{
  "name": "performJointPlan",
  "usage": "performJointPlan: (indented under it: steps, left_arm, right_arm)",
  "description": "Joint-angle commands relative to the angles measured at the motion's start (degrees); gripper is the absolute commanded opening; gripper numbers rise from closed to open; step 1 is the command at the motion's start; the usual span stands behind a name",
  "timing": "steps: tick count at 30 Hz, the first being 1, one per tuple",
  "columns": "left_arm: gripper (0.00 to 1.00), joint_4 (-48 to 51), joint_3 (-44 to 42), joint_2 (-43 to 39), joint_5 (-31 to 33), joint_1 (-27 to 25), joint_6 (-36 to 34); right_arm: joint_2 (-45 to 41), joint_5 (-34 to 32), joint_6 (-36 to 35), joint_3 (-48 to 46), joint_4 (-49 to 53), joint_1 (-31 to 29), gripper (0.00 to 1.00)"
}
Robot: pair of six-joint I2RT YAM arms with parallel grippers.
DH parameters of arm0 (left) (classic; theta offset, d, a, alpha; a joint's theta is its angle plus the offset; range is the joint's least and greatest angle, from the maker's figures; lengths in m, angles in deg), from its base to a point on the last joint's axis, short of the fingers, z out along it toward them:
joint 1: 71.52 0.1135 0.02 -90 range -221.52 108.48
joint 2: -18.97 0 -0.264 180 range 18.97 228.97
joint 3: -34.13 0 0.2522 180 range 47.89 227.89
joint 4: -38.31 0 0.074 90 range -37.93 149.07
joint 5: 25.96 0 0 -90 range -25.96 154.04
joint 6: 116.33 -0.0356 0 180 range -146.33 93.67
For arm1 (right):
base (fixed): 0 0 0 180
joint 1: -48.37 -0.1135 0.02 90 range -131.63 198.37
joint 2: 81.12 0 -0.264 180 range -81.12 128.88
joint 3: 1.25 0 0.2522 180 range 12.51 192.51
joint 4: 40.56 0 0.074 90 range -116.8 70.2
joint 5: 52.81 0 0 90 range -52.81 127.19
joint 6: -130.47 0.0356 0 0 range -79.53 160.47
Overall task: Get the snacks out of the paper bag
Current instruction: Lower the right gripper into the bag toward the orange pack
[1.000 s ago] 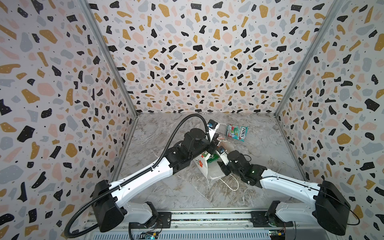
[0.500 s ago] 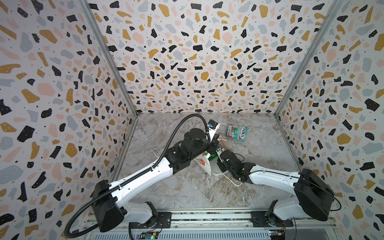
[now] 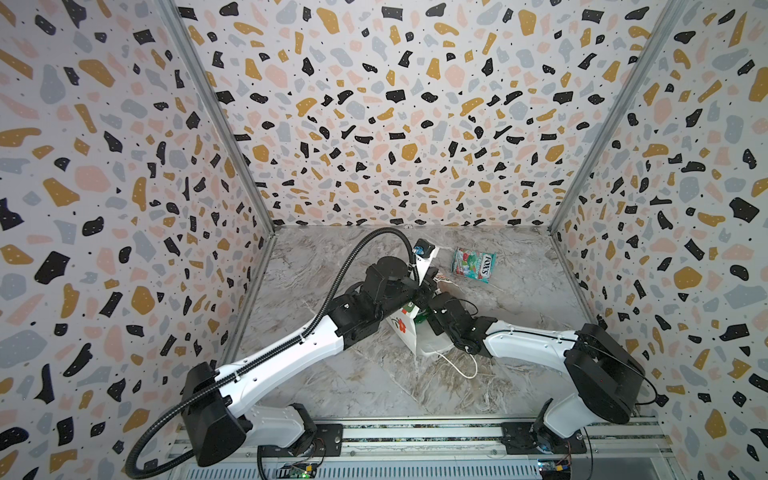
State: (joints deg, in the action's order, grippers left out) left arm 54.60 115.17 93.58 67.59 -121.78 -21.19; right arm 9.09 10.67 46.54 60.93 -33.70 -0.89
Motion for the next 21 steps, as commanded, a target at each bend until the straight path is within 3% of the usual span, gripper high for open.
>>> performJointPlan:
  steps: [1,4,7,13,21]
  left_arm:
    - [0.00,-2.9,-0.4,-1.7,0.0,0.1,-0.2]
    - [0.00,-3.0,-0.4,-1.6,0.1,0.0,-0.2]
    - [0.00,-3.1,-0.6,-1.7,0.6,0.0,-0.2]
    - [0.00,-3.1,-0.8,-1.4,1.9,0.0,-0.1]
    - [0.00,-3.1,-0.8,-0.1,4.6,0.1,0.5]
  right_arm:
    - [0.7,-0.6,1.5,2.5,0.2,1.2,0.36]
    - [1.5,1.6,0.9,2.6,-0.7,2.2,0.35]
    - [2.2,3.7,0.2,2.8,-1.4,3.4,0.27]
    - [0.5,8.6,-2.9,1.7,-2.3,3.9,0.00]
    - [-7.5,12.4,-3.6,-4.1,-2.7,3.1,0.00]
